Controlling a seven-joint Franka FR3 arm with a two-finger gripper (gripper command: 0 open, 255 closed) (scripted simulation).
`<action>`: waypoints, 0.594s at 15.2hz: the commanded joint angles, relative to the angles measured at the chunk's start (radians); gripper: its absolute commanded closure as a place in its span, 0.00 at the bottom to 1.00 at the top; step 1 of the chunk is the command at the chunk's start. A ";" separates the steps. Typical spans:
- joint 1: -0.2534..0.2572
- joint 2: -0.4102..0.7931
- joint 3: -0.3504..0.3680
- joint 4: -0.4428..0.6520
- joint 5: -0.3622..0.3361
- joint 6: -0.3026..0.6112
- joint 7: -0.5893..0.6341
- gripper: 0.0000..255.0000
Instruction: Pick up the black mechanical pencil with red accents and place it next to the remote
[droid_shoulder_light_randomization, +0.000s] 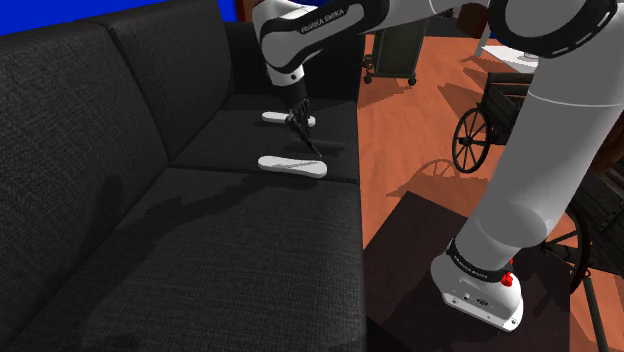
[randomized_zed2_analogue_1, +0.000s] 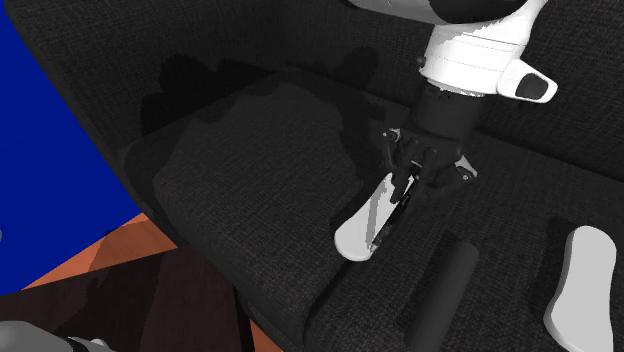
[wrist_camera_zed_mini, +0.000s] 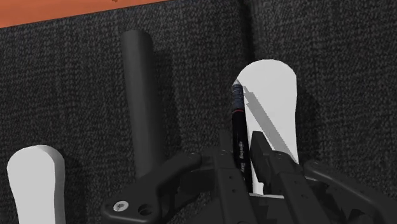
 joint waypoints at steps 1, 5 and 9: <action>-0.017 0.032 -0.015 0.045 -0.011 -0.011 -0.032 1.00; -0.057 0.103 -0.049 0.142 -0.032 -0.029 -0.105 1.00; -0.095 0.188 -0.079 0.264 -0.049 -0.056 -0.176 1.00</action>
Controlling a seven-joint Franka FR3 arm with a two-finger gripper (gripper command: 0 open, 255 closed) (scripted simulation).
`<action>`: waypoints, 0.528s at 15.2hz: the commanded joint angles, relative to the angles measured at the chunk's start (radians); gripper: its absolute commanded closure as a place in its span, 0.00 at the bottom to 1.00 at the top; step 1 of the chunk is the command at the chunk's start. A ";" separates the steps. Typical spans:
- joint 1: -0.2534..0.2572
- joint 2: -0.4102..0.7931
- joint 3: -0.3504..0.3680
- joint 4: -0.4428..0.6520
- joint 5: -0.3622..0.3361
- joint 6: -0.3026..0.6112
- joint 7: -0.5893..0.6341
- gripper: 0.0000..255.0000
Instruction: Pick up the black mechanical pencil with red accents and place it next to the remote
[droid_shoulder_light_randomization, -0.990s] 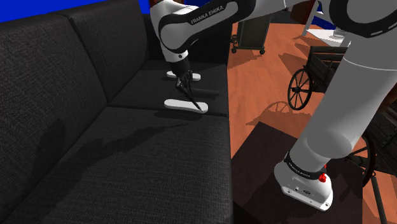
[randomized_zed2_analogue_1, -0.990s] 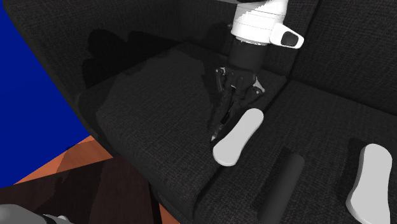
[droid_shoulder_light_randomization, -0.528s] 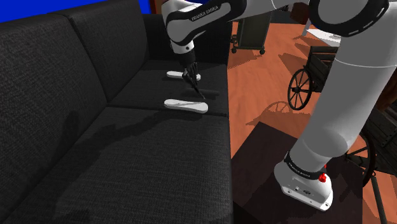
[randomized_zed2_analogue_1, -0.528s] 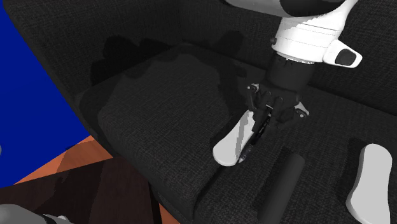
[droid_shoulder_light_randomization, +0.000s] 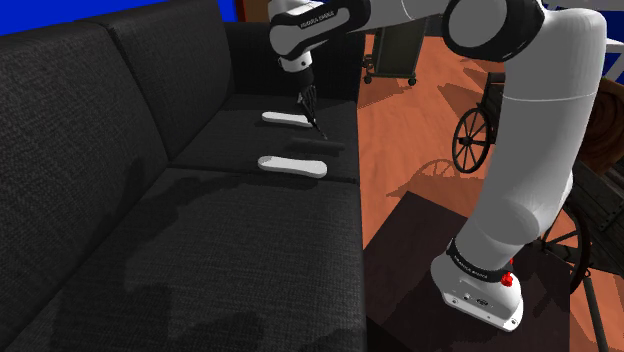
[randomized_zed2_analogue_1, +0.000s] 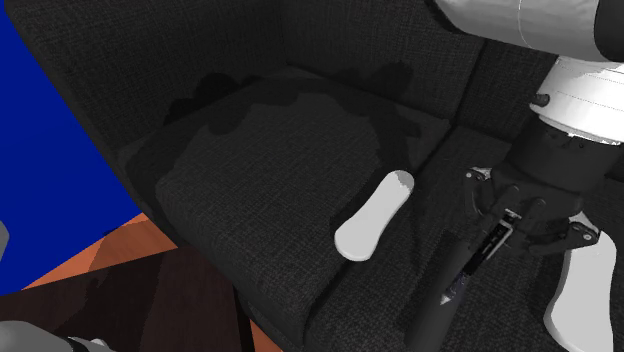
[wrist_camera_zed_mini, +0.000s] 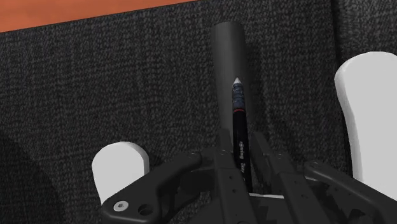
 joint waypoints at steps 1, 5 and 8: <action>-0.019 0.041 -0.014 0.067 -0.007 -0.021 -0.037 1.00; -0.047 0.126 -0.035 0.181 -0.017 -0.042 -0.091 1.00; -0.048 0.132 -0.035 0.151 -0.019 -0.006 -0.085 1.00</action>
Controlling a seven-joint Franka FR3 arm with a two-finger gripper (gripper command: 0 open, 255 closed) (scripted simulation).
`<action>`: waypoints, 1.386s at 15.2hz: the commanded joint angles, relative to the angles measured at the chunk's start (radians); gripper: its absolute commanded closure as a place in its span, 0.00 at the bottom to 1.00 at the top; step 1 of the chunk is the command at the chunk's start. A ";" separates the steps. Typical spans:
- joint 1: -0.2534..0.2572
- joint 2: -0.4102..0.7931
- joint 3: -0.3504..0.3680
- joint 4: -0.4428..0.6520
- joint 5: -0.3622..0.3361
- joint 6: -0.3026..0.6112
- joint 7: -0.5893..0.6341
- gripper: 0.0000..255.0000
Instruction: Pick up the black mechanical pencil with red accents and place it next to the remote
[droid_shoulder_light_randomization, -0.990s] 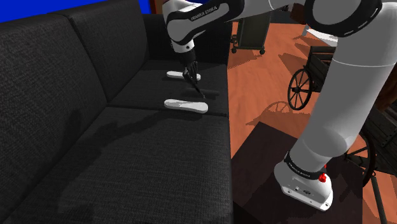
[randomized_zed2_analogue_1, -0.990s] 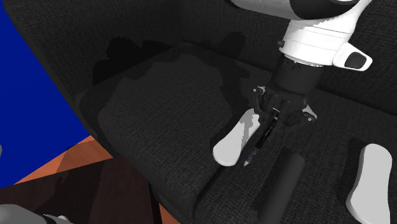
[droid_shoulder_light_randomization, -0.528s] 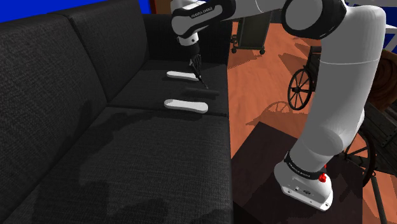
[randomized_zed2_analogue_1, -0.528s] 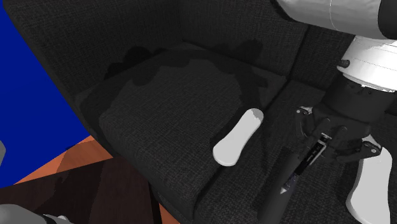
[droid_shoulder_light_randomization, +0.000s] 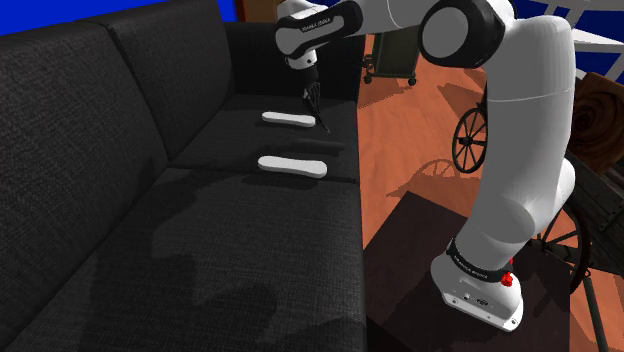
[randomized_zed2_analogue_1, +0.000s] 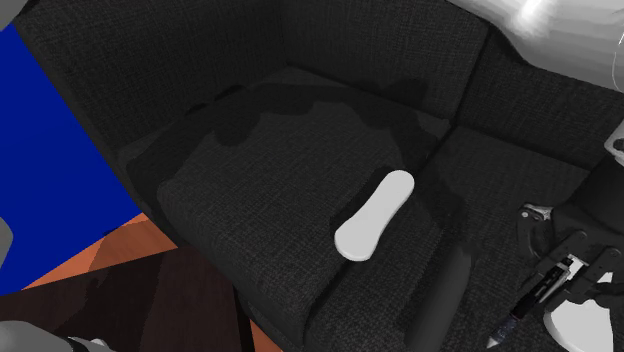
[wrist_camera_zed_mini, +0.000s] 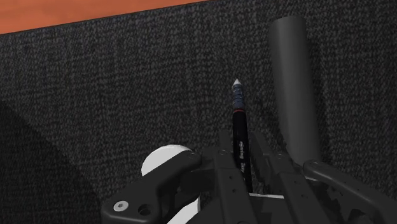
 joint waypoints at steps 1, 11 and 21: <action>0.000 0.008 0.000 -0.015 -0.001 0.023 0.004 1.00; -0.002 0.046 -0.003 -0.092 -0.010 0.137 0.023 1.00; -0.002 0.046 -0.003 -0.092 -0.010 0.137 0.023 0.00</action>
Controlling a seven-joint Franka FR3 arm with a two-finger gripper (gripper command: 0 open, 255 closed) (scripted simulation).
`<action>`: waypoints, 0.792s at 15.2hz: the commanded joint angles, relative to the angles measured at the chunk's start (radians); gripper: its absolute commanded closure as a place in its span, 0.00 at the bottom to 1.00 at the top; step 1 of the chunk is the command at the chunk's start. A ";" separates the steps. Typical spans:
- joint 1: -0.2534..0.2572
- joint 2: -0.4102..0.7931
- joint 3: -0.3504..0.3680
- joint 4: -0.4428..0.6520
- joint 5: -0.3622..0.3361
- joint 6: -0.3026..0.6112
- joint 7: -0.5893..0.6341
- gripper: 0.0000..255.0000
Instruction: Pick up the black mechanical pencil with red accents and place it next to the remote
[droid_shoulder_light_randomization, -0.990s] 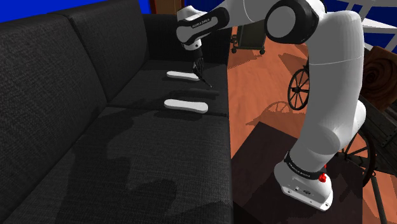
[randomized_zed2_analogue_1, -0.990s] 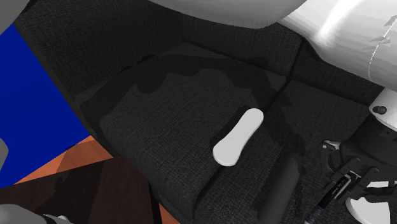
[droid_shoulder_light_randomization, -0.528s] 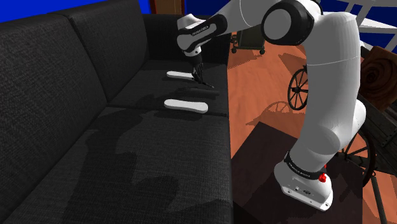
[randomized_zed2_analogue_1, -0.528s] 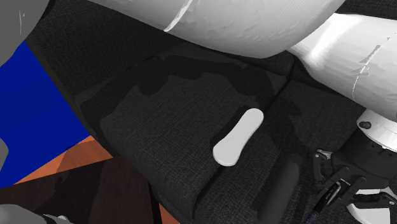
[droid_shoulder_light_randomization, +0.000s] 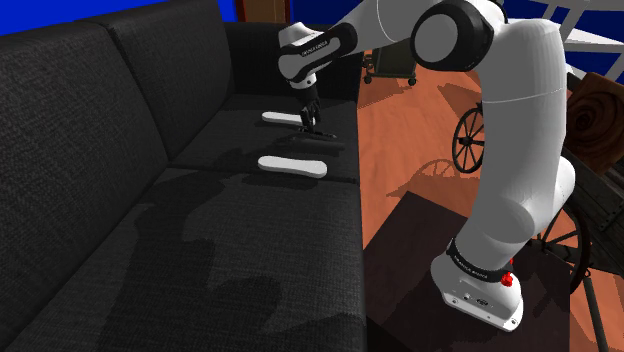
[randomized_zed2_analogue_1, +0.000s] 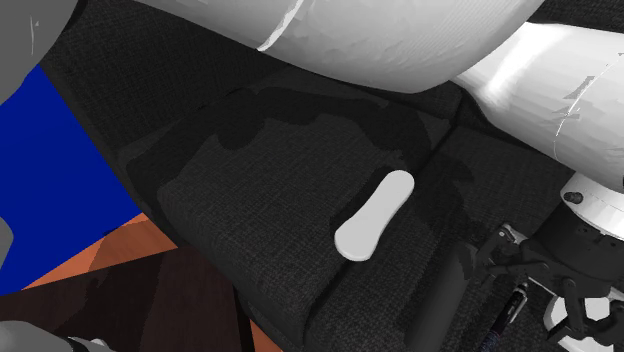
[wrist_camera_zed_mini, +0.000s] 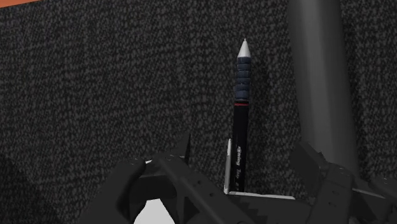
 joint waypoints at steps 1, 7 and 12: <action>0.000 0.000 0.000 0.000 0.000 0.000 0.000 0.00; 0.013 -0.001 0.005 0.124 0.007 -0.125 -0.008 0.00; 0.014 -0.001 0.005 0.124 0.007 -0.125 -0.008 0.00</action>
